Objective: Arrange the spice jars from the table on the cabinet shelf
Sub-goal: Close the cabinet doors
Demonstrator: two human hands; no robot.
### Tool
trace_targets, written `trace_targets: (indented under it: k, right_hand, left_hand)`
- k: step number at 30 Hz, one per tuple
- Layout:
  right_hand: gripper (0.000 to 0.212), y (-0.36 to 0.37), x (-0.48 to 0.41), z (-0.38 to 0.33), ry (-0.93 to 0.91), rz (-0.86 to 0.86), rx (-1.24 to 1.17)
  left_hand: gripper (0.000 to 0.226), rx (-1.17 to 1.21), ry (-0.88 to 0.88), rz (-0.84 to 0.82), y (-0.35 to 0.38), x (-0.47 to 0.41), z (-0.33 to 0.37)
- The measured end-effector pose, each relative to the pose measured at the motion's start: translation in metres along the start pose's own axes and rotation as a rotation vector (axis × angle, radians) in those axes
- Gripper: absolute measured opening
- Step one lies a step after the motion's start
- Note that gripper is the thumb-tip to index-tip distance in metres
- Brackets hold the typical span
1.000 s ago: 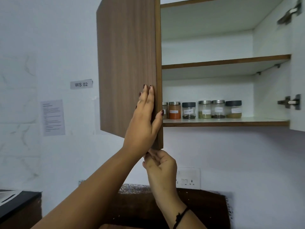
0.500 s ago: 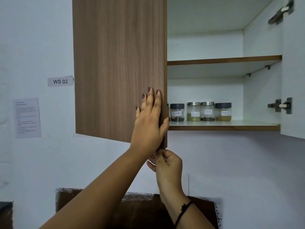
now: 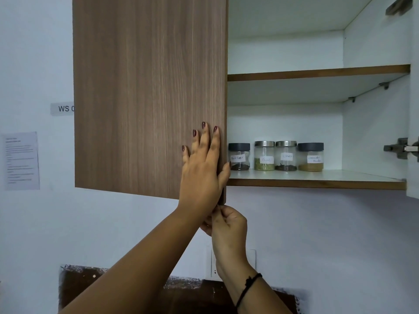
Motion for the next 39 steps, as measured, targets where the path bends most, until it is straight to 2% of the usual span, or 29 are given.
trace_targets:
  k: [18,39]
  right_hand:
    - [0.024,-0.011,-0.059,0.021,0.058,-0.063,0.002]
    - [0.027,-0.014,-0.089,0.033,0.057,-0.070,0.049]
  left_hand:
    - [0.073,-0.181,-0.025,-0.043,0.058,-0.021,-0.013]
    - [0.071,-0.229,-0.018,-0.038,0.087,-0.026,-0.019]
Point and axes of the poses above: each hand's wrist, its own x-axis away from the middle knuckle, its own y-axis out of the palm, z = x × y, the point moved 7 cm from there along -x, towards the middle knuckle, and after that the axes turned 2 degrees about y, right-handed, at the moved point
